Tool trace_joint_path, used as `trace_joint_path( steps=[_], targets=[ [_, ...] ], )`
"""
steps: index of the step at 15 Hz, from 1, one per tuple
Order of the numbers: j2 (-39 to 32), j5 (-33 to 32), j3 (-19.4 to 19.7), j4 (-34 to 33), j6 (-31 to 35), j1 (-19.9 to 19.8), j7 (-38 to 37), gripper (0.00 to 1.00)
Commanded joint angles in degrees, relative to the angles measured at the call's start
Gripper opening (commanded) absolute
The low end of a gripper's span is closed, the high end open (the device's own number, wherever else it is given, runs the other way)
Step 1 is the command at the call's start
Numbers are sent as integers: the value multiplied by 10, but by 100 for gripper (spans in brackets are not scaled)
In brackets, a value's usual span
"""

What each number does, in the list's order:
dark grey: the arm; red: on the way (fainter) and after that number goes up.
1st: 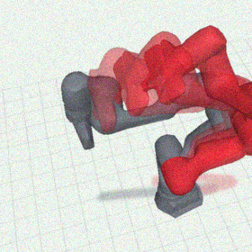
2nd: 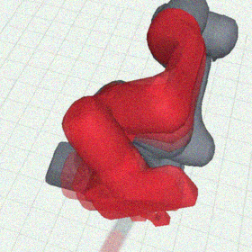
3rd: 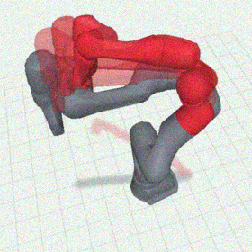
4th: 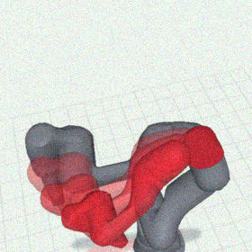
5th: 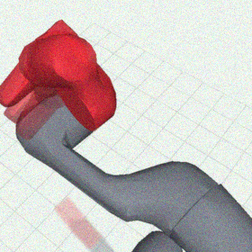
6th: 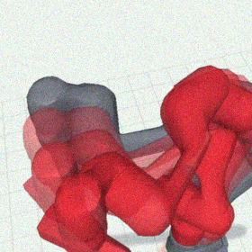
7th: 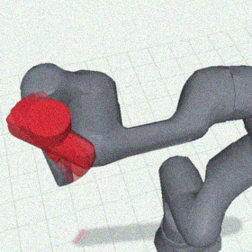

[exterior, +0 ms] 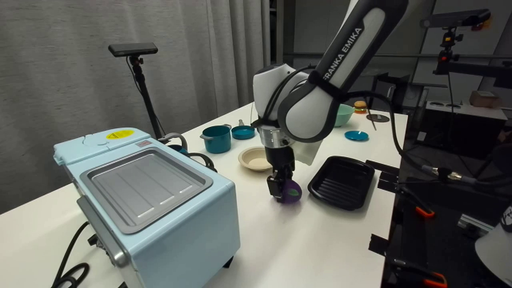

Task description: Pick up the purple plush toy from the bowl and put it on the table

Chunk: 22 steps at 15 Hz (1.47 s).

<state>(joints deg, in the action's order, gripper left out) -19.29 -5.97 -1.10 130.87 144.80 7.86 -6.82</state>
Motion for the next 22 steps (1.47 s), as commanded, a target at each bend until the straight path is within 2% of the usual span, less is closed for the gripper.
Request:
trace_joint_path(
  steps=[1, 6, 11, 12, 15, 22],
  targets=[
    [32, -28, 3, 62, 19, 9, -16, 99],
    [84, -85, 13, 131, 69, 21, -50, 100],
    [158, -148, 18, 187, 95, 13, -87, 100],
    [110, -116, 3, 147, 77, 4, -60, 100],
    [140, -132, 2, 168, 79, 1, -73, 100],
    [144, -132, 1, 172, 80, 0, -73, 100]
  ],
)
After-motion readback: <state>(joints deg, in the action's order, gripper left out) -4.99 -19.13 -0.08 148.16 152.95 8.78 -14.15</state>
